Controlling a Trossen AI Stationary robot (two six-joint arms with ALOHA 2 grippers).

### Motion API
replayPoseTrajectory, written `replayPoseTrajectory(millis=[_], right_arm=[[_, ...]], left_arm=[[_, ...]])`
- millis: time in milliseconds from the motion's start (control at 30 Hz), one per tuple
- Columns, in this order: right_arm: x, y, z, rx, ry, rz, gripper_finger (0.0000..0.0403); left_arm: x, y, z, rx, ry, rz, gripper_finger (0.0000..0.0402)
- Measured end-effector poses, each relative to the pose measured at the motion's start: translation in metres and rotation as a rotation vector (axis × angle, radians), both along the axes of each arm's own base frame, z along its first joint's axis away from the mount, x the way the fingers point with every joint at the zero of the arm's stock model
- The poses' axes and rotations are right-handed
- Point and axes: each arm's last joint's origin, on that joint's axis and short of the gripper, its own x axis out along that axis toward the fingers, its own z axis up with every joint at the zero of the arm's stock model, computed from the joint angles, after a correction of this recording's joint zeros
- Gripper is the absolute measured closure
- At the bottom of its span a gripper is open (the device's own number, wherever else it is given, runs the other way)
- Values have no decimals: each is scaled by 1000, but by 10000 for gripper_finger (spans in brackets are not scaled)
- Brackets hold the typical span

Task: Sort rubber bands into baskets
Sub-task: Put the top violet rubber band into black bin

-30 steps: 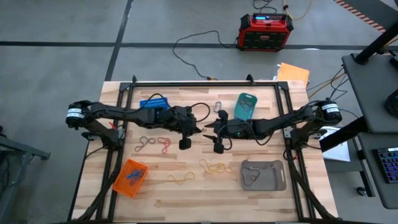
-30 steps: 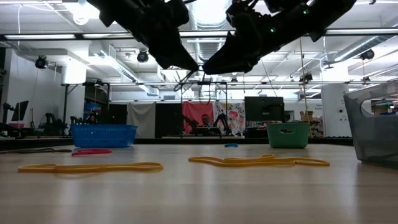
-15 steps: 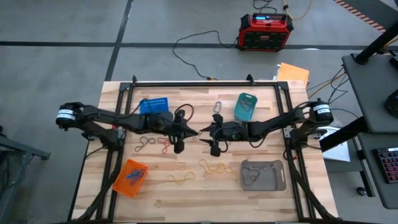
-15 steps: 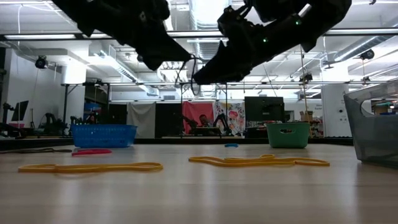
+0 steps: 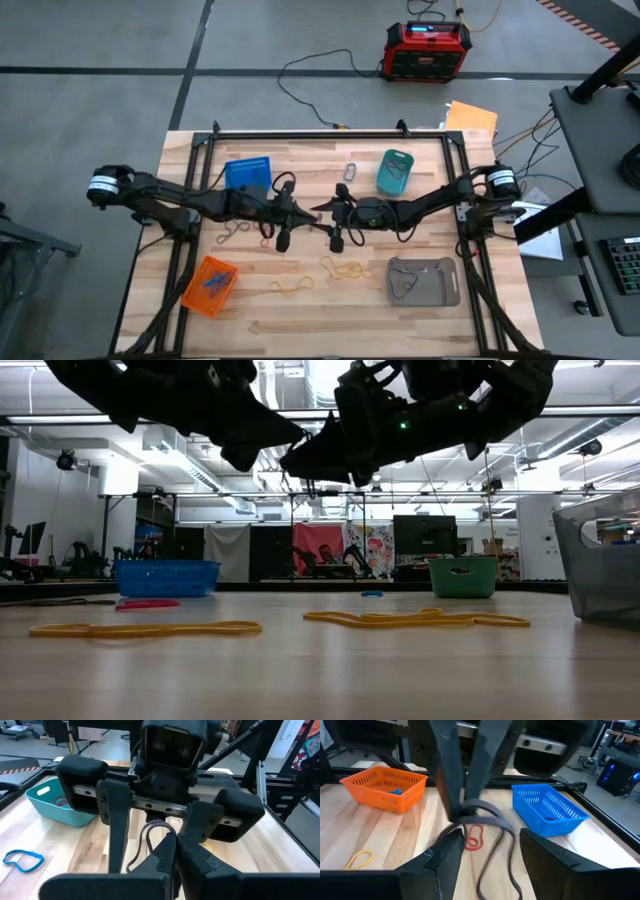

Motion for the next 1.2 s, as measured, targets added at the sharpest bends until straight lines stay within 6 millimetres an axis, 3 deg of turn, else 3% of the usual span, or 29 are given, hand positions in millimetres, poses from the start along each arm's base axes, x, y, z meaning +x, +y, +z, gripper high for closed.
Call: replayPoseTrajectory(millis=[367,500,633,733,1000,1200], right_arm=[[6,2,6,-14,-18,7,234],[6,3,6,-29,-18,11,284],[5,4,5,-48,-2,17,367],[5,4,3,-55,23,19,388],[0,3,3,-30,91,6,394],[-8,3,16,-9,267,-39,394]], left_arm=[[0,0,0,1,-5,-2,401],[0,0,0,2,-6,-2,401],[0,0,0,1,-6,-2,401],[-1,0,0,-3,7,-1,397],[0,1,0,13,98,30,320],[1,4,9,95,230,113,258]])
